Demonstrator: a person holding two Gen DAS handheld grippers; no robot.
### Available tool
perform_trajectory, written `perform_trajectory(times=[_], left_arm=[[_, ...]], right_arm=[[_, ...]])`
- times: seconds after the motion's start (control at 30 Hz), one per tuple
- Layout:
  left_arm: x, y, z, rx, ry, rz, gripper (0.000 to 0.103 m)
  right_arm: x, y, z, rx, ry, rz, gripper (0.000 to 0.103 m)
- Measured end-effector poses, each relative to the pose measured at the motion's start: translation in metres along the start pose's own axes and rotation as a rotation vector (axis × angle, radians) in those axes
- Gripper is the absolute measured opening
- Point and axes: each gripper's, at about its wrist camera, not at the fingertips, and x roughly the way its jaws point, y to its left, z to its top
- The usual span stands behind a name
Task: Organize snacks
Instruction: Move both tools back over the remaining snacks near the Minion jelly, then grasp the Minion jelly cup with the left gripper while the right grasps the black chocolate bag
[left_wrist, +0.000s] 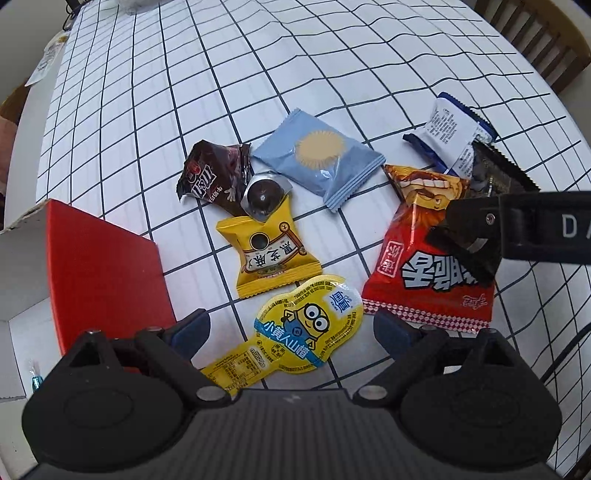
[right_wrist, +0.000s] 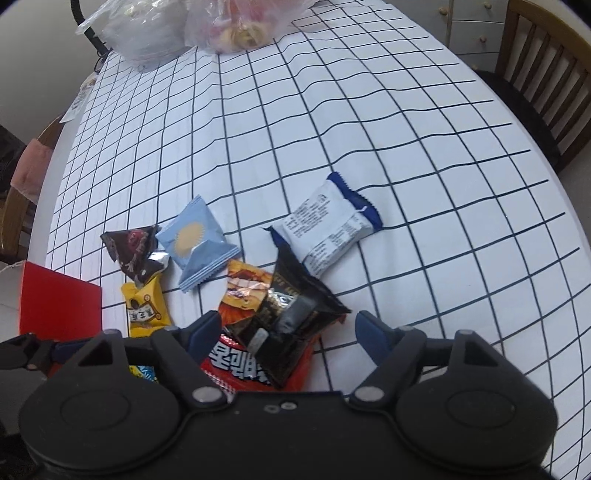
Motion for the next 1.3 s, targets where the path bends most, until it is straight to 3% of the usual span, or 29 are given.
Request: perform_trajectory(times=[0.27,0.5,0.73,1.3], left_arm=[[0.014,0.005,0.007,-0.022,0.021,0.001,0.088],[0.019,0.016,0.004,-0.076,0.028,-0.026,0.064],[0.017,0.022,-0.008,-0.117,0.018,-0.023,0.064],[-0.010,0.034,-0.035,-0.247,-0.035,-0.085,0.064]], right_arm=[[0.008,0.000,0.000,-0.010,0.020,0.003,0.069],[0.008,0.000,-0.001,-0.025,0.019,0.019,0.056],[0.003,-0.006,-0.004,-0.036,-0.005,0.036,0.044],[-0.042,-0.032,-0.030,-0.082,-0.061,0.092,0.027]])
